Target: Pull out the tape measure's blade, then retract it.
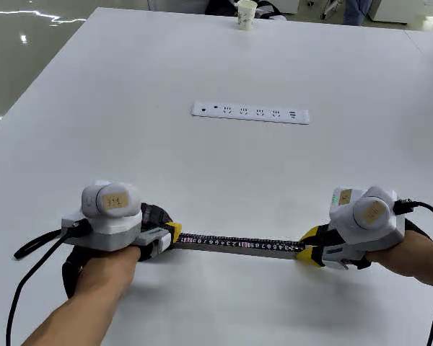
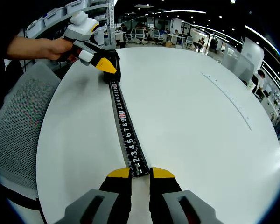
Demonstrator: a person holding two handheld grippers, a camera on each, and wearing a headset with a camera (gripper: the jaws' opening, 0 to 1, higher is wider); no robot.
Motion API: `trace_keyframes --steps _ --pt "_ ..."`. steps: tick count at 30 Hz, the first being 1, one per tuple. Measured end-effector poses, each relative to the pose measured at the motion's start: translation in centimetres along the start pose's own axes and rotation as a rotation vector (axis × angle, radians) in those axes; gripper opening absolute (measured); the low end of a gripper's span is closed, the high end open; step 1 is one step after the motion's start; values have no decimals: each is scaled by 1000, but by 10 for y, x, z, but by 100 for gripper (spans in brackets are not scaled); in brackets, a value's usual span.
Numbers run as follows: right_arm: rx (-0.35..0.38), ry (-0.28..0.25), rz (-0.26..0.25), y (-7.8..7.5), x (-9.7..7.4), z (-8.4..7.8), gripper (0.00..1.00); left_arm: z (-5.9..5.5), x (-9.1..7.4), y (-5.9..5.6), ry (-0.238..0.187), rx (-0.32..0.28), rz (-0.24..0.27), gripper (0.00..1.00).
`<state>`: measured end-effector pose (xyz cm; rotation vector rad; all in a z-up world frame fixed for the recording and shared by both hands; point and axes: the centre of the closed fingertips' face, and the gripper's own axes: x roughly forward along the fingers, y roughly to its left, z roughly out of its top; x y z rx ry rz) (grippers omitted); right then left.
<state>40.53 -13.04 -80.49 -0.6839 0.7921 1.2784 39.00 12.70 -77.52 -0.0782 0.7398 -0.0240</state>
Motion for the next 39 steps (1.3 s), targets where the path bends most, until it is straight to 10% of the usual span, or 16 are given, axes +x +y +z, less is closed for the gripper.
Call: trace_keyframes --steps 39 --pt "0 8 5 1 0 0 9 0 1 2 11 14 12 56"
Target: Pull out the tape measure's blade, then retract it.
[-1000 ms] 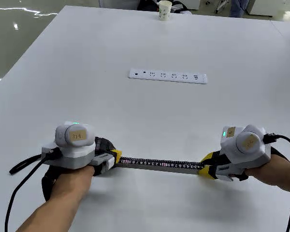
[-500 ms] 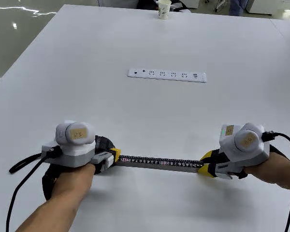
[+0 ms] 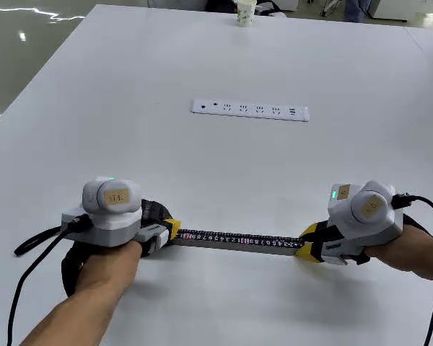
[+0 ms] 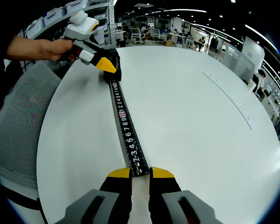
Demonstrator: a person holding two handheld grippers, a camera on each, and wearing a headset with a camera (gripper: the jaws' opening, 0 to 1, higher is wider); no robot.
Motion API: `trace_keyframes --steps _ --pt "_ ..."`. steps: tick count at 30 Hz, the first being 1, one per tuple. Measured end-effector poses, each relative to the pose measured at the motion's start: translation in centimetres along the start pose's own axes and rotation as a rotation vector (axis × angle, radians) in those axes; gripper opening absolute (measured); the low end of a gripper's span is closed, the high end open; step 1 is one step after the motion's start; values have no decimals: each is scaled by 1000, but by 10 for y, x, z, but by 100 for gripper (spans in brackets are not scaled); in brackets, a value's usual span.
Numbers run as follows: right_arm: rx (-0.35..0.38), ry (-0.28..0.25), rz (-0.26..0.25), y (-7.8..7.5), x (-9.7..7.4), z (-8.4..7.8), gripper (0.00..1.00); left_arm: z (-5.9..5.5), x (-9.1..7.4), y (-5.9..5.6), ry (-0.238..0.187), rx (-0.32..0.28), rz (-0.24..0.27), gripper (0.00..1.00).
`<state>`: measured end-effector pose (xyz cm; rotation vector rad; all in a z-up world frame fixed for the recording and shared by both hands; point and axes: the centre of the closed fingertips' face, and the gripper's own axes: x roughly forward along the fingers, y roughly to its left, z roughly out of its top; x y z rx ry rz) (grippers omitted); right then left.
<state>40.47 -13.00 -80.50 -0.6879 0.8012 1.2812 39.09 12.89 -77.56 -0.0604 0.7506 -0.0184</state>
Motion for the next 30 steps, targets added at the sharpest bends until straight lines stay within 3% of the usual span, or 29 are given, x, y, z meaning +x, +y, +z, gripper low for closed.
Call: trace_keyframes --steps 30 --pt "-1 9 2 1 0 1 9 -1 -2 0 -3 -7 -18 57"
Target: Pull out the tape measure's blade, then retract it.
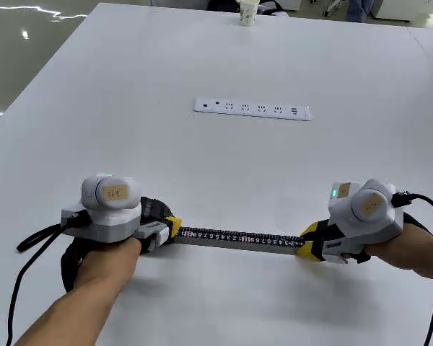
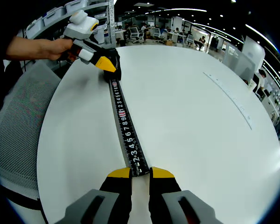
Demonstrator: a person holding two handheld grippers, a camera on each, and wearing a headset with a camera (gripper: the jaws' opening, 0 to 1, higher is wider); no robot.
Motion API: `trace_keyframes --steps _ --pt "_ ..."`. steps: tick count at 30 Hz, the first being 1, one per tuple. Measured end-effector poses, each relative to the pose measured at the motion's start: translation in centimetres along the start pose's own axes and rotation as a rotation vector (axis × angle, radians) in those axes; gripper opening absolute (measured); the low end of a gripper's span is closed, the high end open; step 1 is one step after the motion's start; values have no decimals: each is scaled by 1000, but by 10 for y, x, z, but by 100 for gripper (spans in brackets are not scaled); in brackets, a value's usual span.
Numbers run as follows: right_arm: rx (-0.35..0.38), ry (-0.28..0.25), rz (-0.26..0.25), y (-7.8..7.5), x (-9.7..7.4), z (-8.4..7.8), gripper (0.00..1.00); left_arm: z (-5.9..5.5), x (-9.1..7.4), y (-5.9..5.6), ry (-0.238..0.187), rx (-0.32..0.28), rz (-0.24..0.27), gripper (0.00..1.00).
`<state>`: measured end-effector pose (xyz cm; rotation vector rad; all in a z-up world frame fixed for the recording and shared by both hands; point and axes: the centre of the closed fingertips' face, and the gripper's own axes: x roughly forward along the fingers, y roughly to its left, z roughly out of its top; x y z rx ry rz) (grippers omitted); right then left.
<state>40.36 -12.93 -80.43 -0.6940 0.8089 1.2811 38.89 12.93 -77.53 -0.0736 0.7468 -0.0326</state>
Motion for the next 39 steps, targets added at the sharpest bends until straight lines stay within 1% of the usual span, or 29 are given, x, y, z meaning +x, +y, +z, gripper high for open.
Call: trace_keyframes --steps 3,21,39 --pt "1 1 0 0 0 0 9 0 0 0 -4 -1 -3 57" --pt "-3 2 11 4 4 5 10 -1 -1 0 1 -4 -16 57" --pt "-13 0 25 9 12 18 10 -1 -1 0 5 -9 -25 57"
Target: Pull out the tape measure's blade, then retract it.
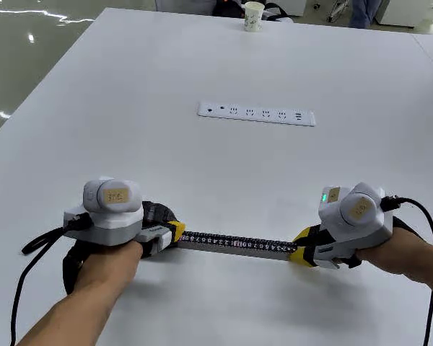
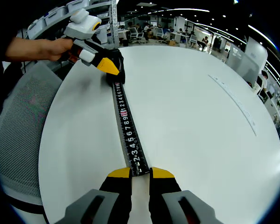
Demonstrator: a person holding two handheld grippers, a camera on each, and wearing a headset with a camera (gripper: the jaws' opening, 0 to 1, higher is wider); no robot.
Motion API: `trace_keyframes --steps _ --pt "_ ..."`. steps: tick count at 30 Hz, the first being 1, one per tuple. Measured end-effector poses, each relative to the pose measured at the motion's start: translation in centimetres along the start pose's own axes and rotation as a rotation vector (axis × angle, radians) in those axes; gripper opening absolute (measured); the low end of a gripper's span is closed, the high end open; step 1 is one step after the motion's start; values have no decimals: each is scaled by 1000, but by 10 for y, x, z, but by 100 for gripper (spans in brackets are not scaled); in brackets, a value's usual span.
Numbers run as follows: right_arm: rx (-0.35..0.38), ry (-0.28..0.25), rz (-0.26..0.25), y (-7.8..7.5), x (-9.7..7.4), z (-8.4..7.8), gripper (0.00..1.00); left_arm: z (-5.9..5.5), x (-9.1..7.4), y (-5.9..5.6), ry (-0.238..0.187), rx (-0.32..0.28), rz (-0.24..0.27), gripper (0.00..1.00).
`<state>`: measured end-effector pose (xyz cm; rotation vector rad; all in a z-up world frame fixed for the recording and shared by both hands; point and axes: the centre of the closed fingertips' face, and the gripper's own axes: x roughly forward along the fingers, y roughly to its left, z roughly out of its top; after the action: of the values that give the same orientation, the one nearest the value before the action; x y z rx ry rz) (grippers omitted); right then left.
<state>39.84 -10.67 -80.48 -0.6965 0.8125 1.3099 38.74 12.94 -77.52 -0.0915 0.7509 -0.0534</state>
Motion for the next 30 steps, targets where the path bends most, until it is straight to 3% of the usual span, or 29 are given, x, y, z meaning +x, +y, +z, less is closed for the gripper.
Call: trace_keyframes --steps 30 --pt "0 -26 25 10 17 26 10 0 0 0 5 -7 -9 57"
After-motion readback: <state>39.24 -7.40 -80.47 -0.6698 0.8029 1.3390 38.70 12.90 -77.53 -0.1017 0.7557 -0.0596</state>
